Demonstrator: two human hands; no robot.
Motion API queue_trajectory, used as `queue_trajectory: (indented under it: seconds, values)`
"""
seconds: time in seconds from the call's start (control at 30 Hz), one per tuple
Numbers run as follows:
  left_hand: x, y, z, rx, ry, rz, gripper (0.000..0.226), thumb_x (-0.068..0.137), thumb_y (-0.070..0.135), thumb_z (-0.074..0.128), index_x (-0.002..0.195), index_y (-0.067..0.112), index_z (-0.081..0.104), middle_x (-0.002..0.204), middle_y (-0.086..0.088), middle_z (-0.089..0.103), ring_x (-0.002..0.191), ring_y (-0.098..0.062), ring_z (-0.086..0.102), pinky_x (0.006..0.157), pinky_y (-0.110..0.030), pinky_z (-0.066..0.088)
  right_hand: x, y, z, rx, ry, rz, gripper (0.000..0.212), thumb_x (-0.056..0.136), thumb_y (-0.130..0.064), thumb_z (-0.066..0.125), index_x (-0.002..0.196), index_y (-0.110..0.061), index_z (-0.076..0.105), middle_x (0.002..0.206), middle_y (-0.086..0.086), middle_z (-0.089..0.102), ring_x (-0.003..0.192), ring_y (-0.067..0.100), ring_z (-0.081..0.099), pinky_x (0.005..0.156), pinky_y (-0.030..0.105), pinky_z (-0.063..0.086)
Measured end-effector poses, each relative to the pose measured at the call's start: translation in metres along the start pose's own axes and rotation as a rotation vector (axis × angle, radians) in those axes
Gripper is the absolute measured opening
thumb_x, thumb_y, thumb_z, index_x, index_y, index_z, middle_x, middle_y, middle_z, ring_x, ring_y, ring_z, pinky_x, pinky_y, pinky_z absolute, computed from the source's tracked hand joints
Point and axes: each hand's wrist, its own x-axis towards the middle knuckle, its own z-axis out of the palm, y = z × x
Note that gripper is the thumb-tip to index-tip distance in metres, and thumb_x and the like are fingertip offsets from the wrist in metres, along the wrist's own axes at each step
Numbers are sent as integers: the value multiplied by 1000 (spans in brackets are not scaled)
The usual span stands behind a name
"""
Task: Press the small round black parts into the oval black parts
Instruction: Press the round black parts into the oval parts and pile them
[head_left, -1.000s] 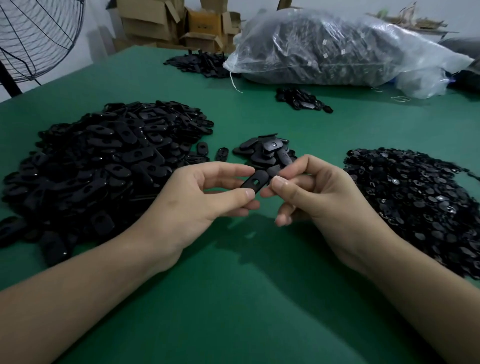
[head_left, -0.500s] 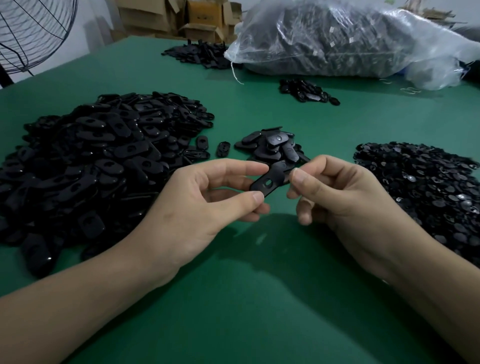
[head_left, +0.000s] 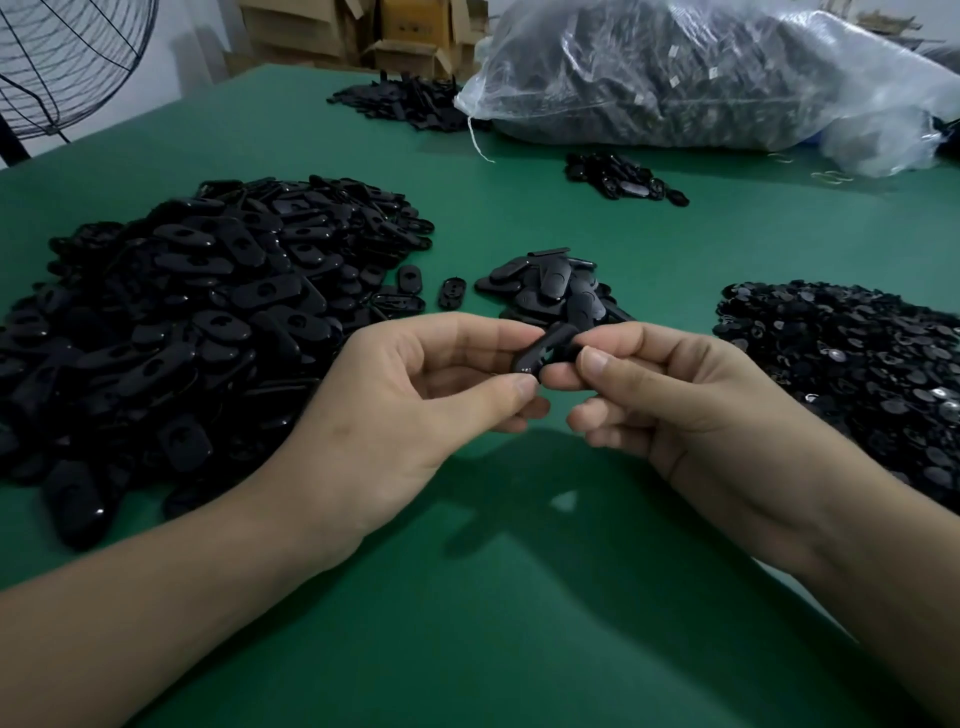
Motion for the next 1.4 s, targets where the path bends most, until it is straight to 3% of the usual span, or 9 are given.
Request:
queue_trajectory:
  seconds: [0.4,0.73,1.1,1.27,1.4]
  values:
    - [1,2,2,-140,28,-75,30,65,24,80,93,14,82,92,-9,80,83,-15,78,73,-18,58,-1,-2,0,38,2,37,23,67,-22,78,89,-14,77,90,9,78,62,10,71,61,21,57]
    - [1,3,2,-169,39,-133,33,66,26,80,94,9,82,86,-10,79,78,-13,76,72,-18,58,-1,0,1,-14,20,-13,20,65,-24,79,84,-17,80,80,4,74,56,9,63,61,20,55]
    - [1,0,1,-95,29,-104,31,70,25,80,94,8,82,84,-10,80,77,-13,77,69,-18,58,-3,-1,2,-370,128,-247,25,69,-30,79,84,-9,77,78,9,75,56,18,65,67,26,57]
    - [0,-2,0,-32,16,-97,26,74,23,78,97,10,82,90,-7,81,79,-16,78,69,-19,59,-2,0,3,-440,125,-269,17,72,-26,79,82,-12,77,74,6,74,55,17,65,60,22,54]
    - [0,-3,-1,-5,5,-103,24,78,21,76,99,10,81,91,-6,81,82,-16,78,68,-19,58,-5,-2,5,-656,161,-345,6,80,-23,82,81,-21,77,69,-1,72,56,14,67,57,24,53]
